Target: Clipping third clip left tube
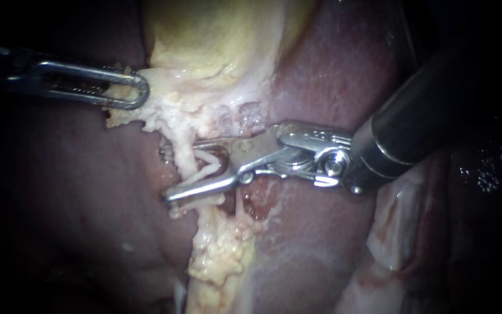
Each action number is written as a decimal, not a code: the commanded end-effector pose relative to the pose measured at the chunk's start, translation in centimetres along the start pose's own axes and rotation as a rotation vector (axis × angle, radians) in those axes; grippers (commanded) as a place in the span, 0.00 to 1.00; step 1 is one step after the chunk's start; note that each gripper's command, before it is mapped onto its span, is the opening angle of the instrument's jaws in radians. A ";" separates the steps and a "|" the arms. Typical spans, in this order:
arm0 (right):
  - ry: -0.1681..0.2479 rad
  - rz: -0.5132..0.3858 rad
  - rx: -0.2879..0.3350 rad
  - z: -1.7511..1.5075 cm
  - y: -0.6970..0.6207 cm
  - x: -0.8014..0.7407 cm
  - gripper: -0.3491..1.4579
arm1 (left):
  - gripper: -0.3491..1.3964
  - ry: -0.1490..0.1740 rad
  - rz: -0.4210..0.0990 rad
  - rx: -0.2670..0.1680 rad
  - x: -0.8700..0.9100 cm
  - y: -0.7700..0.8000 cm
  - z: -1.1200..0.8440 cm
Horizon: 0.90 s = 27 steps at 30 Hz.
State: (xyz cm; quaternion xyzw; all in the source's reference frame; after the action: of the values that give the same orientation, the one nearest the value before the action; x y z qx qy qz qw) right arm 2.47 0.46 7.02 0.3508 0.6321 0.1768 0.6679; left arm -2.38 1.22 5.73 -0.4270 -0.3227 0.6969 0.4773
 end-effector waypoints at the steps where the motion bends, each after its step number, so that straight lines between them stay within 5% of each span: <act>1: 0.007 -0.001 0.002 0.03 0.00 0.01 0.47 | 0.00 -0.004 0.000 0.000 0.00 0.00 0.00; 11: 0.016 0.019 0.004 0.14 -0.09 0.10 0.47 | 0.00 -0.004 0.001 0.000 -0.01 -0.01 0.01; 22: 0.025 0.068 0.019 0.10 -0.54 0.52 0.45 | 0.00 -0.007 0.008 0.001 -0.02 -0.02 0.01; 27: 0.028 0.075 0.016 0.08 -0.62 0.65 0.44 | 0.00 -0.007 0.008 0.002 -0.02 -0.03 0.01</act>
State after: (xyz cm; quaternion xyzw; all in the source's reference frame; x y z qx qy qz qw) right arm 2.50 0.46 6.11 0.3765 0.6290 0.2026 0.6492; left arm -2.37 1.21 5.77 -0.4254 -0.3223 0.7006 0.4736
